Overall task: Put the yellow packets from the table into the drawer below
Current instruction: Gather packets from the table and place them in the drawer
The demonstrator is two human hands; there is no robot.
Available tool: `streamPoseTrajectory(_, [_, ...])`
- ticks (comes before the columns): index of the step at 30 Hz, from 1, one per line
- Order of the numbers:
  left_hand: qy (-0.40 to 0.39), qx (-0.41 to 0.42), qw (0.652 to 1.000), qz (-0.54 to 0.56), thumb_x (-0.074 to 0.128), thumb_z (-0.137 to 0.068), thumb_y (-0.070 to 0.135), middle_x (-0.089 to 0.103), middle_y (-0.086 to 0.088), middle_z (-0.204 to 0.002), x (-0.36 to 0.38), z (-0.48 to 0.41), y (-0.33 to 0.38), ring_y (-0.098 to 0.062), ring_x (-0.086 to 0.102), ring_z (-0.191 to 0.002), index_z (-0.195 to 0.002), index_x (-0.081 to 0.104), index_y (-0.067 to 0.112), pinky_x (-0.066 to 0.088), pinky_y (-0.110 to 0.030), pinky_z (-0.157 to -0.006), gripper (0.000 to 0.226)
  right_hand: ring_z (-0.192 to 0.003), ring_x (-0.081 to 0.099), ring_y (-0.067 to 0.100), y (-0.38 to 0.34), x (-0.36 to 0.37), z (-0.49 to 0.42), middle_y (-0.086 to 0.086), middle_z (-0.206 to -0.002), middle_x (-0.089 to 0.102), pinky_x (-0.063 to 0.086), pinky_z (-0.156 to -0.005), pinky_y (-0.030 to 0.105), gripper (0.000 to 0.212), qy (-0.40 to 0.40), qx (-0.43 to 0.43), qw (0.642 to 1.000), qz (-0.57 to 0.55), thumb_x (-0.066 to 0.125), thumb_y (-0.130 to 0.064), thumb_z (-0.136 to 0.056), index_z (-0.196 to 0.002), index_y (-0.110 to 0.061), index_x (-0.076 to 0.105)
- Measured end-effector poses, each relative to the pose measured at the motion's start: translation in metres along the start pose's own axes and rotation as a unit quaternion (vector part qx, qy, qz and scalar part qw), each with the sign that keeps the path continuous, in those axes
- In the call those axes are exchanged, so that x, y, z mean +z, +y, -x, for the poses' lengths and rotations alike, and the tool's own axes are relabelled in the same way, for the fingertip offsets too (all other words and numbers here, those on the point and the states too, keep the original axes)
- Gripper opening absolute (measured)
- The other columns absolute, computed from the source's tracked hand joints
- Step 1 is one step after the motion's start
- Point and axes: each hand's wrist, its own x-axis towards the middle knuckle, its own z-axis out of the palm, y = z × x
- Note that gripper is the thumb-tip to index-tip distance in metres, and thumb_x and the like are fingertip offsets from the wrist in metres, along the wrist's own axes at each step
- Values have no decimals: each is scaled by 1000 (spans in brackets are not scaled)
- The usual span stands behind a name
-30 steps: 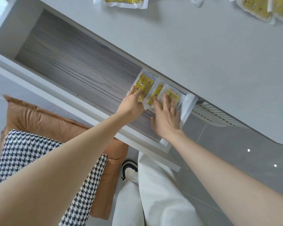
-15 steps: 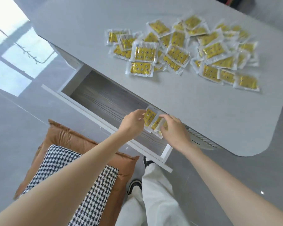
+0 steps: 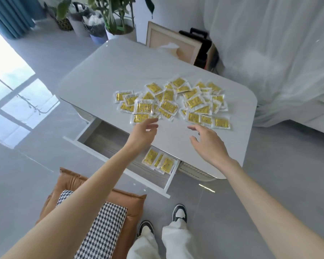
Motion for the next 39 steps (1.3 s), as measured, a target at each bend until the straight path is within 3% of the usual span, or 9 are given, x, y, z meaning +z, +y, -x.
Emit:
streamPoseTrajectory(2, [-5, 14, 1000, 7, 42, -98, 11, 59, 2, -129, 8, 12, 21, -7, 55, -87, -136, 49, 21, 42, -10, -57, 41, -129, 44, 17, 7, -24, 14, -7, -142, 49, 42, -94, 33, 39, 10, -1, 1000, 9, 42, -23, -98, -137, -27, 47])
streamPoseTrajectory(6, [-26, 43, 999, -2, 42, -98, 10, 58, -1, -130, 33, 29, 56, -10, 54, -102, -137, 48, 19, 40, -9, -65, 40, -128, 45, 17, 30, -67, 39, -8, -142, 49, 44, -93, 34, 39, 22, 10, 1000, 9, 43, -23, -98, -136, -29, 47])
streamPoseTrajectory(13, [-40, 57, 998, -3, 42, -98, 10, 58, 0, -129, 101, 46, 119, -8, 54, -103, -136, 48, 21, 40, -8, -66, 40, -124, 48, 23, 92, -138, 67, -2, -137, 53, 43, -99, 42, 40, 28, -1, 999, 22, 46, -21, -95, -134, -26, 48])
streamPoseTrajectory(21, [-11, 54, 998, 18, 42, -98, 15, 58, 1, -130, 204, 67, 201, -10, 53, -107, -138, 47, 23, 41, -18, -75, 41, -114, 51, 21, 180, -237, 95, -6, -136, 51, 44, -87, 34, 40, 20, -50, 997, 63, 44, -22, -97, -137, -27, 45])
streamPoseTrajectory(24, [0, 49, 999, 19, 43, -97, 15, 57, 1, -131, 233, 68, 227, -10, 51, -109, -139, 46, 21, 37, -23, -84, 42, -120, 48, 20, 207, -265, 96, -6, -136, 51, 43, -87, 33, 41, 21, -63, 996, 62, 45, -21, -97, -138, -27, 45])
streamPoseTrajectory(32, [25, 32, 999, 19, 44, -96, 18, 61, 5, -128, 275, 35, 257, -14, 54, -117, -137, 48, 25, 39, -23, -84, 41, -124, 46, 18, 254, -309, 60, -8, -136, 50, 44, -95, 40, 41, 19, -78, 996, 38, 45, -22, -96, -137, -29, 44])
streamPoseTrajectory(36, [44, 22, 999, 21, 45, -96, 18, 63, 7, -124, 286, 1, 261, -15, 57, -113, -134, 50, 26, 42, -20, -77, 39, -111, 53, 16, 270, -318, 20, -9, -133, 52, 48, -88, 38, 41, 7, -98, 995, 23, 45, -22, -96, -136, -31, 45])
streamPoseTrajectory(39, [55, 7, 998, 41, 46, -96, 19, 63, 6, -123, 295, -34, 263, -17, 58, -113, -134, 50, 26, 44, -23, -80, 39, -106, 55, 16, 281, -323, -18, -10, -135, 50, 47, -82, 34, 41, -5, -115, 993, 29, 44, -22, -96, -136, -31, 44])
